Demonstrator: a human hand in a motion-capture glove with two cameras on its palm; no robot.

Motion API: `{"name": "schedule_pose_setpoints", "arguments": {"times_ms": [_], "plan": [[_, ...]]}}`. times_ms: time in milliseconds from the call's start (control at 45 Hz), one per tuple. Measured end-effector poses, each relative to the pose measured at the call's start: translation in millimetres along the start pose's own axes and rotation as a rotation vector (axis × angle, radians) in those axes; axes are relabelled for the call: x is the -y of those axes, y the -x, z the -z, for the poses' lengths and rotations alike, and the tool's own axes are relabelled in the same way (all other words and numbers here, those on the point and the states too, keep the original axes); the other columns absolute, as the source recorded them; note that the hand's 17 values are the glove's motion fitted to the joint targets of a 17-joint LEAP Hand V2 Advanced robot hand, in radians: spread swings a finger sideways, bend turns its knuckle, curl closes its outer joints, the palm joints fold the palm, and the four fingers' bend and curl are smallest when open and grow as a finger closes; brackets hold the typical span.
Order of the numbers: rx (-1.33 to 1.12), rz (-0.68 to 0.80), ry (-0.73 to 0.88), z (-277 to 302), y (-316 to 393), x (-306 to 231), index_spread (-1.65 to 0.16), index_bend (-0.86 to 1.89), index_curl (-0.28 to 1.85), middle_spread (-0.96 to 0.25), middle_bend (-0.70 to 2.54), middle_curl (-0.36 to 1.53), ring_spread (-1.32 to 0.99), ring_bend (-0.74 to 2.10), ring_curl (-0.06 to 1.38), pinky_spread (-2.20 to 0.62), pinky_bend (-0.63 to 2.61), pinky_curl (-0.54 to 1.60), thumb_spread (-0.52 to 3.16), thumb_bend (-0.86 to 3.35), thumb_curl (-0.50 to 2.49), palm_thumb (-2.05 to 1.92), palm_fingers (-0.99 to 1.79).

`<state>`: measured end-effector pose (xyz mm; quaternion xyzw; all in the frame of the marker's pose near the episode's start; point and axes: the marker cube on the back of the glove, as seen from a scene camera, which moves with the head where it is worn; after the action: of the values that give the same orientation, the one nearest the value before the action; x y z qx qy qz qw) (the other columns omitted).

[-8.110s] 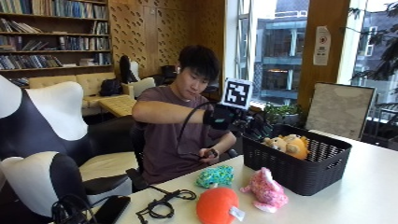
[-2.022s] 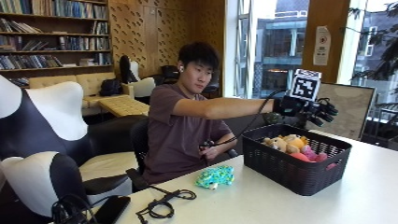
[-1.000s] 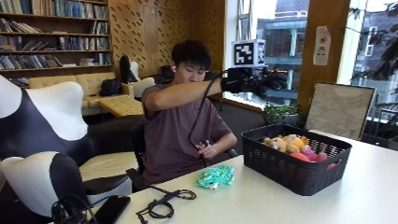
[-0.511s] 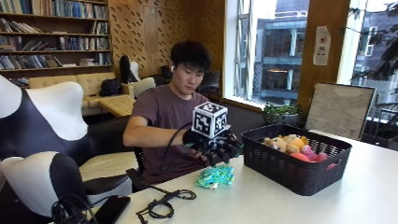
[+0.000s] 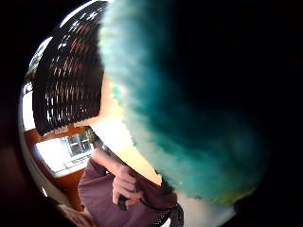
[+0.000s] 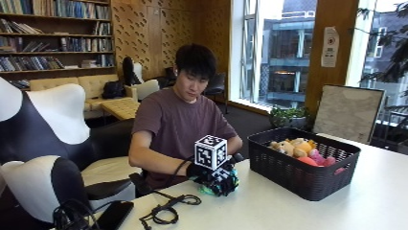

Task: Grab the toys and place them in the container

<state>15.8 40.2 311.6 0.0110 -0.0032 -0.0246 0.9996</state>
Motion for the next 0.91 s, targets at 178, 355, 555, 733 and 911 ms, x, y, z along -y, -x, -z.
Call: {"name": "schedule_pose_setpoints", "arguments": {"times_ms": [178,355,555,733,911], "plan": [[0.023,0.028,-0.252,-2,0,8,-0.27,0.48,0.23,-0.24,0.77,0.44,-0.30,0.73,0.54,-0.27,0.76,0.31,1.27,0.03,0.33,0.10,1.04],[0.082,0.057,-0.083,17,-9,36,-0.27,0.77,0.38,-0.28,0.98,0.58,-0.37,0.90,0.63,-0.34,0.81,0.37,1.43,0.09,0.34,0.18,1.23],[0.098,0.009,-0.007,93,-23,65,-0.25,0.95,0.50,-0.29,1.12,0.68,-0.40,1.03,0.68,-0.36,0.92,0.44,1.54,0.13,0.34,0.24,1.16],[0.072,0.001,-0.099,207,-2,86,-0.23,1.02,0.58,-0.29,1.18,0.74,-0.40,1.09,0.70,-0.36,0.97,0.48,1.58,0.15,0.34,0.26,1.09],[-0.007,0.028,-0.192,281,48,102,-0.21,1.04,0.64,-0.28,1.20,0.79,-0.40,1.12,0.71,-0.36,1.00,0.50,1.59,0.16,0.35,0.27,1.06]]}}
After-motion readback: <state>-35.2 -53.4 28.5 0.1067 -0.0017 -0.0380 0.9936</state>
